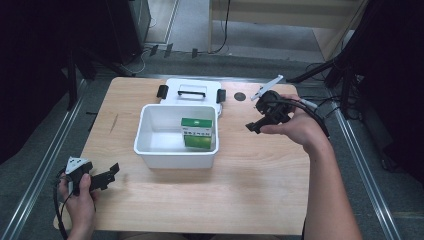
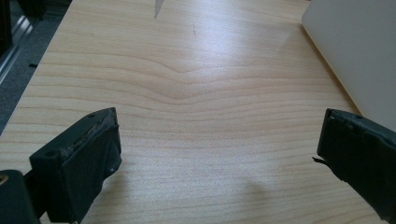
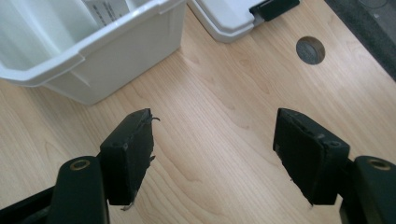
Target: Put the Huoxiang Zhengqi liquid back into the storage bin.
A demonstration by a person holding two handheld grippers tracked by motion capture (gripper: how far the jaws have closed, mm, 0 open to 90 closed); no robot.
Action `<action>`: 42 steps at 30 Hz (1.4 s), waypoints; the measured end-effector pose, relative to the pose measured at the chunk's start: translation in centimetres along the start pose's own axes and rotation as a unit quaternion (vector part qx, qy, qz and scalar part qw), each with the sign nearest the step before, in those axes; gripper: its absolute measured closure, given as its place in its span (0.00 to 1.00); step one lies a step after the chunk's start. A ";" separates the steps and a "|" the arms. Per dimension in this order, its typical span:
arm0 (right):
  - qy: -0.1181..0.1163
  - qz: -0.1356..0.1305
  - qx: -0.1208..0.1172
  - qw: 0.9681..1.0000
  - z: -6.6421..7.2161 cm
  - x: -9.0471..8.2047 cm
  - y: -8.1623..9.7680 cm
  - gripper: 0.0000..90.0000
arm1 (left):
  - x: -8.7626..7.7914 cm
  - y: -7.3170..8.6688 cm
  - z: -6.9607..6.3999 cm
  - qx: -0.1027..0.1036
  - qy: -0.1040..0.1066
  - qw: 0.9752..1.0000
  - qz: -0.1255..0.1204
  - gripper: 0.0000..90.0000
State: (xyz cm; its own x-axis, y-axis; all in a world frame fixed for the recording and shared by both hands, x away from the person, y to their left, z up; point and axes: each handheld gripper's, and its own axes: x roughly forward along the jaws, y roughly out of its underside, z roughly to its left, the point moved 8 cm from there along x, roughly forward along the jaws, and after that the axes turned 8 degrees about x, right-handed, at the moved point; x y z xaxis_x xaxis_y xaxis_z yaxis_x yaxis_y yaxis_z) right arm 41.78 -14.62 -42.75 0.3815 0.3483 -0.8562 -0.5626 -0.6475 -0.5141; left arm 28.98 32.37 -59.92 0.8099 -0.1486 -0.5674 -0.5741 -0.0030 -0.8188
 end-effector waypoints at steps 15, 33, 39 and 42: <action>0.013 -0.088 0.094 0.992 -2.8 1.5 6.1 0.33 | 0.0 0.0 0.0 0.002 -0.001 1.000 -0.001 0.01; 0.054 -0.237 0.185 0.952 -4.2 1.8 11.9 0.31 | 0.0 0.0 0.0 0.003 -0.002 1.000 -0.002 0.01; 0.066 -0.286 0.206 0.934 -4.2 1.9 13.9 0.28 | 0.0 0.0 -0.1 0.003 0.000 1.000 -0.001 0.01; 0.078 -0.295 0.221 0.926 -4.3 2.2 15.1 0.24 | 0.0 0.0 -0.1 0.004 0.000 1.000 0.000 0.01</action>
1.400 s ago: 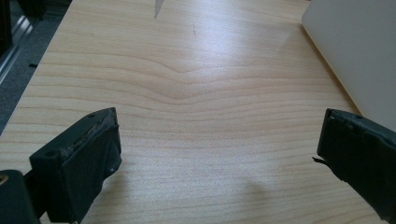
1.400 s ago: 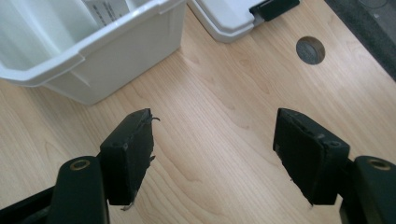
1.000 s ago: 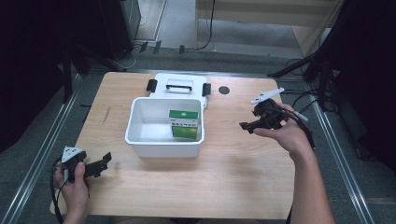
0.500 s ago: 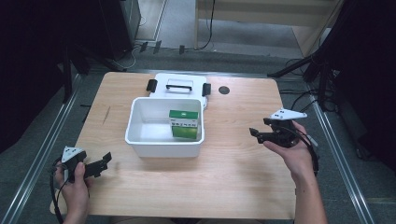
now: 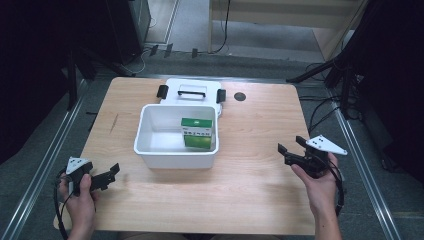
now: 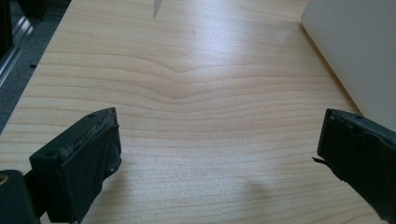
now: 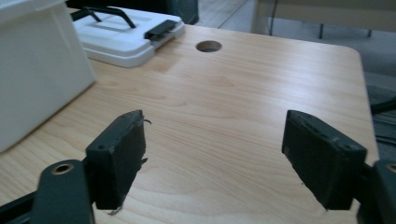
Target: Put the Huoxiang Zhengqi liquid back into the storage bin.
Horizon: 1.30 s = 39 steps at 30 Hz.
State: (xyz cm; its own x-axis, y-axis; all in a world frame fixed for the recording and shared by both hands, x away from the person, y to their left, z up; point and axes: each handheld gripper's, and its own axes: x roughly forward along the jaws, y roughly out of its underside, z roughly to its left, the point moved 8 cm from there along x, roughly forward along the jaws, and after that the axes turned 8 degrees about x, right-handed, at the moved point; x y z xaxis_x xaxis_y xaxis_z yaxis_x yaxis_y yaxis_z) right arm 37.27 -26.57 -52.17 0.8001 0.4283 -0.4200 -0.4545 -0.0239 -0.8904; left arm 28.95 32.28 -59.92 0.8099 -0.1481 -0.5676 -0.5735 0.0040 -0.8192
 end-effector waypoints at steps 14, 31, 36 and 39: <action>0.021 -0.042 0.060 0.997 -2.4 -2.5 4.6 0.15 | 0.0 0.0 0.0 0.000 0.000 1.000 0.000 0.01; 0.047 -0.062 0.080 0.994 -3.6 -5.6 7.1 0.15 | 0.1 0.0 0.1 -0.002 -0.001 1.000 0.001 0.01; 0.051 -0.065 0.083 0.993 -3.8 -5.8 7.6 0.15 | 0.1 0.0 0.1 -0.006 0.001 1.000 0.003 0.01; 0.045 -0.069 0.100 0.992 -4.0 -6.0 7.6 0.15 | 0.1 0.0 0.1 -0.006 0.000 1.000 0.002 0.01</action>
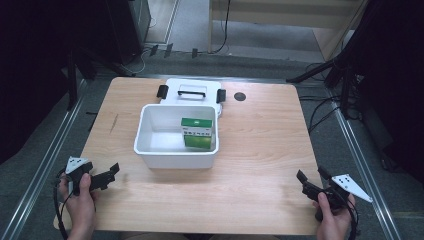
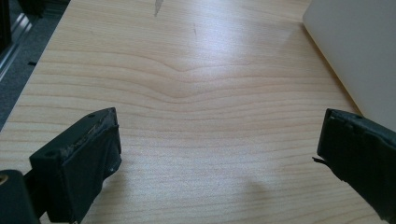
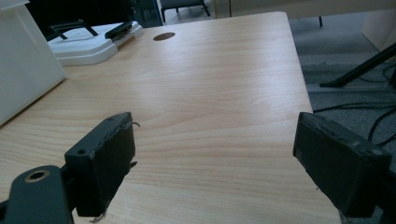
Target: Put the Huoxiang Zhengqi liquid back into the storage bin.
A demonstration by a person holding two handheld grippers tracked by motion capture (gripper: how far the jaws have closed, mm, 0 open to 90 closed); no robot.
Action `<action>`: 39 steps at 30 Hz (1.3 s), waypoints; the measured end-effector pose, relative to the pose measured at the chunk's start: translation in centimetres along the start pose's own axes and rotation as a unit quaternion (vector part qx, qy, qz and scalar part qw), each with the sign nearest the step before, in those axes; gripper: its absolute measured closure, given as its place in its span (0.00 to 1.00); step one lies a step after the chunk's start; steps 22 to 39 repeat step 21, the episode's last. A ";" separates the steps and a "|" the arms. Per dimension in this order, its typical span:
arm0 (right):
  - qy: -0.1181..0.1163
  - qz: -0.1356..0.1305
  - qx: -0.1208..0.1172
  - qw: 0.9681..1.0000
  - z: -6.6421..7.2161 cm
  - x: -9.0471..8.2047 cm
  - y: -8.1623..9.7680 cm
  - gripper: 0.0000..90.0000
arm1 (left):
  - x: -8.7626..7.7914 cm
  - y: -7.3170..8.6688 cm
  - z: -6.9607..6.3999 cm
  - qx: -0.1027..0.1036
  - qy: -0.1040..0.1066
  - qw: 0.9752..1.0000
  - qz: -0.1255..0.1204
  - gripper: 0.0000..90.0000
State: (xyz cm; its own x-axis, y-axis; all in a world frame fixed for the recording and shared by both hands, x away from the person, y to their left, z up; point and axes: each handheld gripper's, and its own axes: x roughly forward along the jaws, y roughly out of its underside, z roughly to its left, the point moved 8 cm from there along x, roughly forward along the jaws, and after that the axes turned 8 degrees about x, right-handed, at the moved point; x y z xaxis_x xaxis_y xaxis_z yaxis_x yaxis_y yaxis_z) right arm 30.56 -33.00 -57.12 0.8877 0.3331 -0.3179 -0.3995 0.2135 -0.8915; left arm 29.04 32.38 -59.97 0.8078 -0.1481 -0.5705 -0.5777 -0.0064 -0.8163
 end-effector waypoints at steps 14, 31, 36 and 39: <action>0.033 -0.018 0.014 0.999 -0.6 -0.5 -0.1 0.15 | 0.0 0.0 0.0 0.001 0.000 1.000 -0.001 0.01; 0.045 0.002 0.022 0.999 -0.7 -0.2 0.2 0.15 | -0.3 0.1 -0.1 0.000 0.006 1.000 -0.007 0.01; 0.045 0.002 0.022 0.999 -0.7 -0.2 0.2 0.15 | -0.3 0.1 -0.1 0.000 0.006 1.000 -0.007 0.01; 0.045 0.002 0.022 0.999 -0.7 -0.2 0.2 0.15 | -0.3 0.1 -0.1 0.000 0.006 1.000 -0.007 0.01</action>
